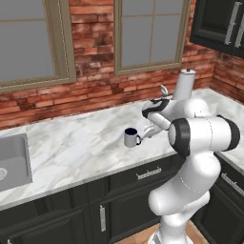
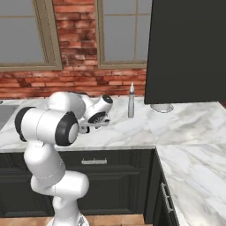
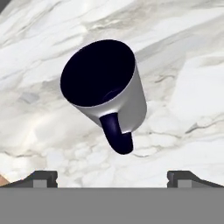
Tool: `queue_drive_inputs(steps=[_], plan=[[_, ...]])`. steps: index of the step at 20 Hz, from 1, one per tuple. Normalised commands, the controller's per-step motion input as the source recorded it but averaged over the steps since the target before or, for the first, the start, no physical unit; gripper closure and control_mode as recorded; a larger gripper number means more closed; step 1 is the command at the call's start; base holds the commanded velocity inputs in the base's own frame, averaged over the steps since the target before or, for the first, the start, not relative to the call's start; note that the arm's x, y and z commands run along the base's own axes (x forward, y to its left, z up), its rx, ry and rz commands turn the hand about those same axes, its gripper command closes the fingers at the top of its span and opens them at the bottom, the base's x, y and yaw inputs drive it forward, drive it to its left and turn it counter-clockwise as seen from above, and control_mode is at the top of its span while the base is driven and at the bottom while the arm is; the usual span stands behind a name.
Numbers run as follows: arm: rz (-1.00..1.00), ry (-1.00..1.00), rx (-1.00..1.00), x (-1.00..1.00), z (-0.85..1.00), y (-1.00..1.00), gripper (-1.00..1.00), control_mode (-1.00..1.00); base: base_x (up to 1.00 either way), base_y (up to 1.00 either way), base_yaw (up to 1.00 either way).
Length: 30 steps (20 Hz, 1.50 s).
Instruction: Move the mug from next to the sink to the open cabinet. Then, move the bowl with the carrot to the fridge to clear the area for faucet cleaning.
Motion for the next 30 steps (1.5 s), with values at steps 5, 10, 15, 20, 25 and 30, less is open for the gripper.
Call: queue_drive_inputs(steps=[5,10,15,20,25,30], plan=[[0.00,0.01,-0.03,0.03,-0.19,0.16,-1.00,-1.00,0.00,0.00,0.00],[0.00,0.00,-0.04,0.17,-0.24,0.16,-1.00,-1.00,0.00,0.00,0.00],[0.00,0.00,-0.01,0.25,-0.07,-0.02,-1.00,-1.00,0.00,0.00,0.00],[0.00,0.00,-0.01,0.33,-0.10,0.00,-1.00,-1.00,0.00,0.00,0.00],[0.00,0.00,0.00,0.19,-0.19,0.00,-1.00,-1.00,0.00,0.00,0.00],[0.02,0.04,0.00,0.01,-0.28,0.05,1.00,-1.00,0.00,0.00,0.00]])
